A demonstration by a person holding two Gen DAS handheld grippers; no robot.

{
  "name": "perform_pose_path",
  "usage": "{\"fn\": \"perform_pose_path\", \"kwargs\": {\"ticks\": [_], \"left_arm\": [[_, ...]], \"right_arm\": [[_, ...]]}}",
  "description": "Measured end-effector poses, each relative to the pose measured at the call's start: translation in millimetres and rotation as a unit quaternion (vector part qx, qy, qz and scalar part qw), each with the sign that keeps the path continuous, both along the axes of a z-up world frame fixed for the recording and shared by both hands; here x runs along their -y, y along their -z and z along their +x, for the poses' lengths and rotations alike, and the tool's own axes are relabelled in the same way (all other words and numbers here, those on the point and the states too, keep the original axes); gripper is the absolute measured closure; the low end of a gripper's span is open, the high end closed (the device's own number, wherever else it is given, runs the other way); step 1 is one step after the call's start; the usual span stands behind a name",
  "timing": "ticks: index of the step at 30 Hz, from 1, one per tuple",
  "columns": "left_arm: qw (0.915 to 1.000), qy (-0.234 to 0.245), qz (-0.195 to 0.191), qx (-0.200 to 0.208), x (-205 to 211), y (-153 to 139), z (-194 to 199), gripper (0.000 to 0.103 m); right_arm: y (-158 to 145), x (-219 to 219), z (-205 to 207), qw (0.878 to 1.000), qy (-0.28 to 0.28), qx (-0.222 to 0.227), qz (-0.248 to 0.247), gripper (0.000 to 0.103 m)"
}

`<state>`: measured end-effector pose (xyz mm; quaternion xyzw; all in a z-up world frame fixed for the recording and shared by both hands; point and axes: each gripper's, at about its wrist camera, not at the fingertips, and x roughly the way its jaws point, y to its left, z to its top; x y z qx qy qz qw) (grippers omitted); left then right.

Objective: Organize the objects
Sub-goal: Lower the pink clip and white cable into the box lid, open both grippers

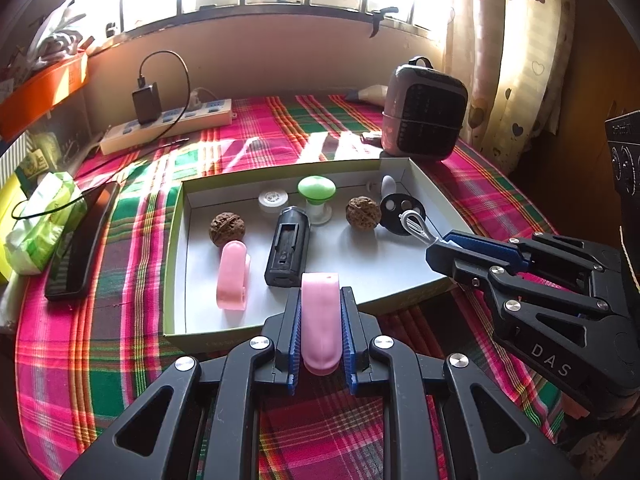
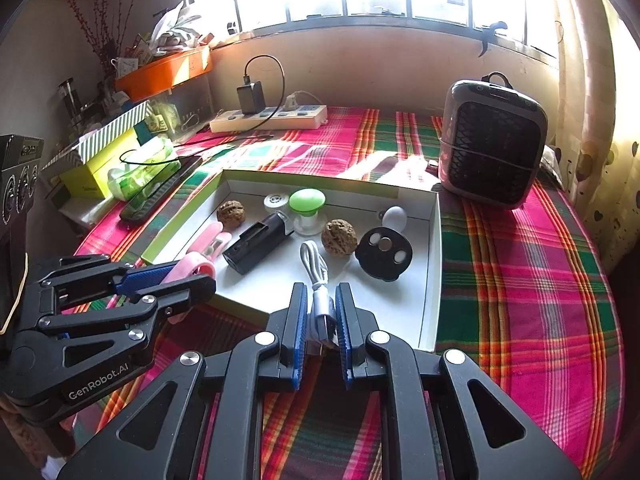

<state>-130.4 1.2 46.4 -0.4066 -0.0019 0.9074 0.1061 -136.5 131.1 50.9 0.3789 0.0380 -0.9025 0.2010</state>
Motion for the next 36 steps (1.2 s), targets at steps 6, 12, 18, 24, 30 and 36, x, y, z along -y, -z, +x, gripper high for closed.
{"fn": "perform_pose_path", "kwargs": {"ticks": [6,12,18,24,30,36], "left_arm": [[1.0,0.003,-0.001,-0.003,-3,-6,-9,0.087],[0.9999,0.01,0.004,0.0,-7,-9,-23,0.087],[0.9998,0.019,0.007,0.007,-18,-7,-36,0.087],[0.9996,0.023,0.003,0.013,-25,-3,-46,0.087],[0.9995,0.023,-0.001,0.023,-28,5,-52,0.087],[0.9993,0.023,-0.001,0.028,-30,9,-55,0.087]], "right_arm": [[-2,2,-8,1.0,-0.004,-0.002,0.004,0.088],[-7,-2,-22,1.0,-0.005,-0.007,0.016,0.088],[-9,-6,-41,0.999,-0.027,-0.002,0.034,0.088],[-1,-11,-51,0.998,-0.049,0.019,0.047,0.088],[10,-11,-50,0.996,-0.074,0.038,0.037,0.088],[17,-5,-52,0.994,-0.092,0.05,0.045,0.088]]}}
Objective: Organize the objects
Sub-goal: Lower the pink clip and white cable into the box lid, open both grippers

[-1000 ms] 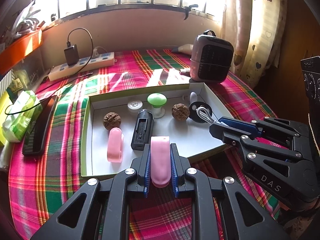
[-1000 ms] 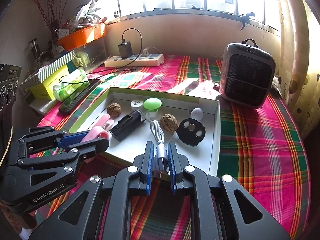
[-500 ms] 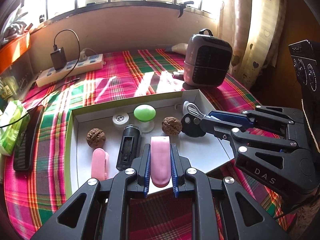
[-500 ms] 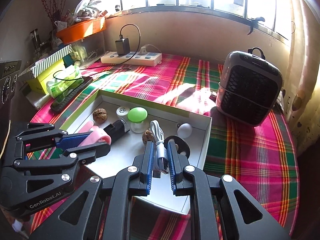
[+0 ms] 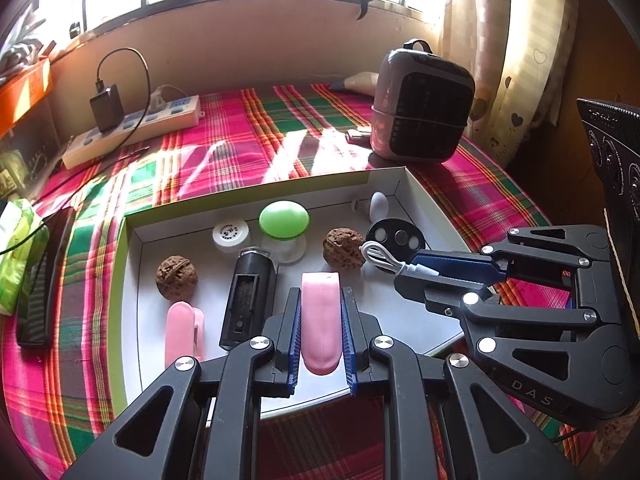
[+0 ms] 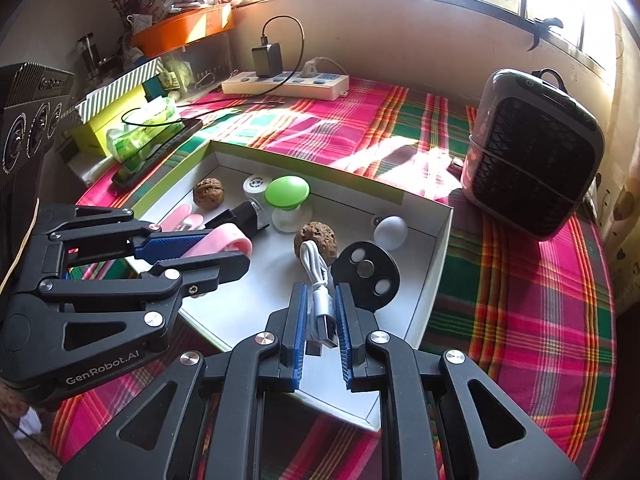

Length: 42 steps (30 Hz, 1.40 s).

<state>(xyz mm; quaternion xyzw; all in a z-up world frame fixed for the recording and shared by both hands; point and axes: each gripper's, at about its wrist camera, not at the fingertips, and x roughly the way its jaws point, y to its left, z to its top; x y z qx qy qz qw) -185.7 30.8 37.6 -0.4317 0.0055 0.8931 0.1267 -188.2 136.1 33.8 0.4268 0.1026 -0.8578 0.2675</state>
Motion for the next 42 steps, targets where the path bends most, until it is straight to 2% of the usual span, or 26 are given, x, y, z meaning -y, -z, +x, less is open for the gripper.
{"fn": "perform_pose_path", "kwargs": {"ticks": [22,42], "left_arm": [[0.9998,0.003,-0.008,0.019,-7,15,-13,0.087],[0.9995,0.0,-0.02,0.025,-13,24,-24,0.087]], "right_arm": [[16,-1,-11,0.999,0.0,0.018,0.041,0.088],[17,7,-15,0.998,0.013,0.005,0.067,0.088]]}}
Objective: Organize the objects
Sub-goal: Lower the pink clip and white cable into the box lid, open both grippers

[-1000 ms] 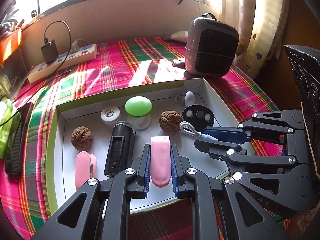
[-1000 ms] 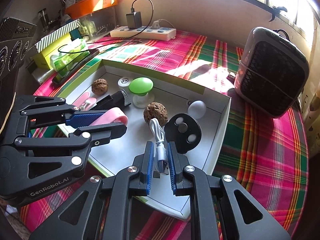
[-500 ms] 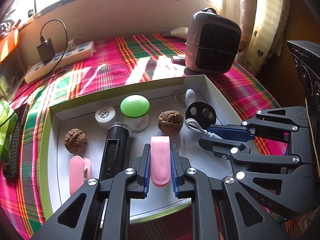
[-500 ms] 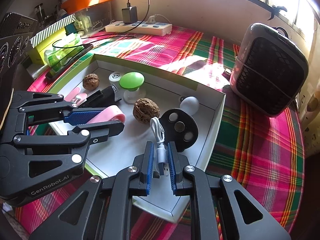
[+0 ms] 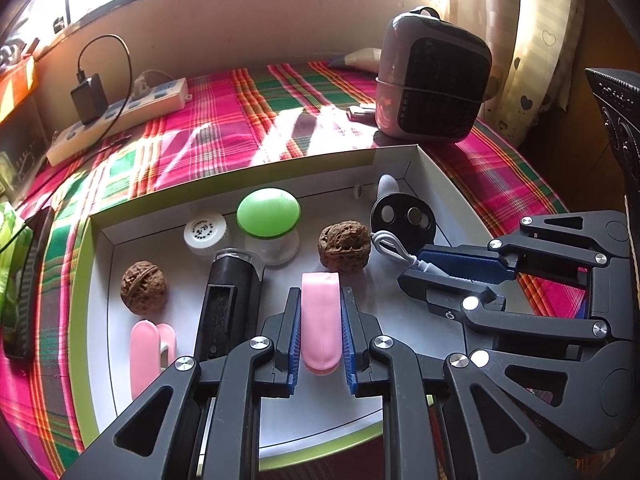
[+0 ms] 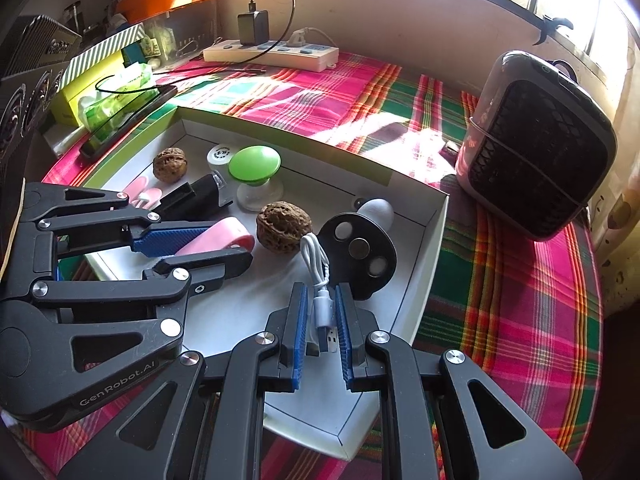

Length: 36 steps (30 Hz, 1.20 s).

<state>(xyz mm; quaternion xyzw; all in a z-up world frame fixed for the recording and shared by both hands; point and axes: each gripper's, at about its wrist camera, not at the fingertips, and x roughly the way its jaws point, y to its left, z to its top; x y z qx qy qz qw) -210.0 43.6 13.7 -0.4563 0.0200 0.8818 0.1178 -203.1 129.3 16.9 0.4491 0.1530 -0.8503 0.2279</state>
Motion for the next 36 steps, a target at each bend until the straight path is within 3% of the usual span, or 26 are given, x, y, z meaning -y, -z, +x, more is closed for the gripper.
{"fn": "perform_pose_path", "kwargs": {"ticks": [22,36], "left_arm": [[1.0,0.0,-0.005,0.001,0.0,0.6,-1.9,0.086],[0.9999,-0.009,-0.008,0.004,3.9,-0.3,-0.9,0.077]], "right_arm": [[0.5,1.4,-0.4,1.0,0.004,0.0,-0.002,0.088],[-0.9,-1.9,0.5,1.0,0.011,-0.002,-0.006,0.086]]}}
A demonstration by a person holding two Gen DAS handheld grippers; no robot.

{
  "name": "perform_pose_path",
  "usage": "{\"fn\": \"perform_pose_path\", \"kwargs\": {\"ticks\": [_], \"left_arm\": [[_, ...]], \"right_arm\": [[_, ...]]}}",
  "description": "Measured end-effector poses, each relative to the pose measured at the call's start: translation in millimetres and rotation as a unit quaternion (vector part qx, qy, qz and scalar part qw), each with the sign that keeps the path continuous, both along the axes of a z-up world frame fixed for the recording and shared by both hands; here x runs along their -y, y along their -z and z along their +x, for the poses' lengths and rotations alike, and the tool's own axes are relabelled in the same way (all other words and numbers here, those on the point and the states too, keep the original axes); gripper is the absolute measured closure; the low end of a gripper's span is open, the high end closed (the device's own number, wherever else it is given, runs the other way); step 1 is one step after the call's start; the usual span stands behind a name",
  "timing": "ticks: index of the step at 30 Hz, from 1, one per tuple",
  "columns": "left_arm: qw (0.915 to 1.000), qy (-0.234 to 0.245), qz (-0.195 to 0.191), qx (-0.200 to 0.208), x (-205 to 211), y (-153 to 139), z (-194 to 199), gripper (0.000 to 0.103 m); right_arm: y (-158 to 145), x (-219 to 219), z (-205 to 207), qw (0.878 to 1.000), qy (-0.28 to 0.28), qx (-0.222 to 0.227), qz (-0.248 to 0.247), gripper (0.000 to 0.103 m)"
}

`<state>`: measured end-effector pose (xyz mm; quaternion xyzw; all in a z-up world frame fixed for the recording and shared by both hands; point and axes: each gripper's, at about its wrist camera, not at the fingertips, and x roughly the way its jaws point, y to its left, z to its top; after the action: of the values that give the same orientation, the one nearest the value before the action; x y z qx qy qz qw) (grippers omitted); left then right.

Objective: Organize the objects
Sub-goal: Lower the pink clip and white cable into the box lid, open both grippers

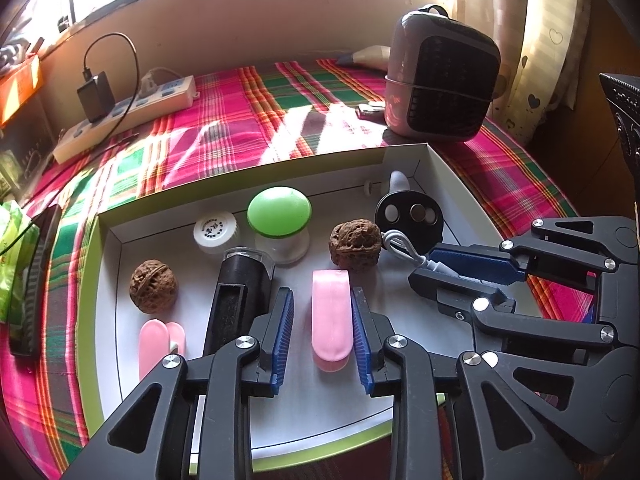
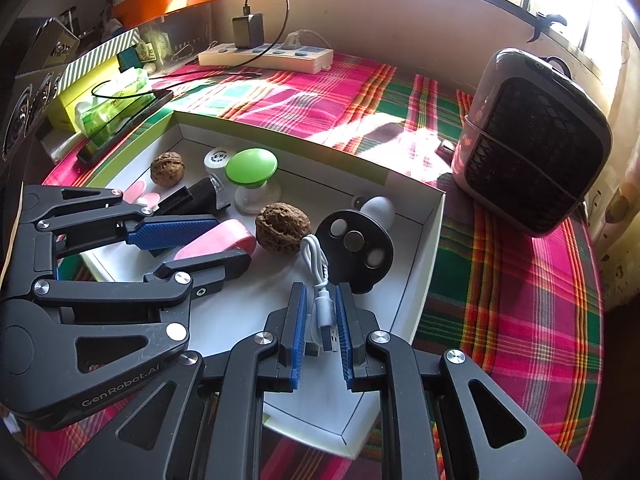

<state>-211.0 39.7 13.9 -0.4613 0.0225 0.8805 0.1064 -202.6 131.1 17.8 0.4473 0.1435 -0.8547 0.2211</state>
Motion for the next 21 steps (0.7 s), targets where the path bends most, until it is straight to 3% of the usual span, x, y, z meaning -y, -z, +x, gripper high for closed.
{"fn": "perform_pose_path", "kwargs": {"ticks": [5,13,21], "left_arm": [[1.0,-0.002,-0.001,0.0,1,0,1,0.076],[0.9999,-0.01,0.001,-0.004,6,-5,9,0.074],[0.9997,-0.018,0.007,-0.014,6,-11,20,0.074]], "right_arm": [[-1,0,1,1.0,0.003,-0.002,0.002,0.084],[-5,-5,4,1.0,0.015,-0.005,-0.008,0.071],[-8,-11,13,0.998,0.035,-0.007,-0.042,0.07]]}}
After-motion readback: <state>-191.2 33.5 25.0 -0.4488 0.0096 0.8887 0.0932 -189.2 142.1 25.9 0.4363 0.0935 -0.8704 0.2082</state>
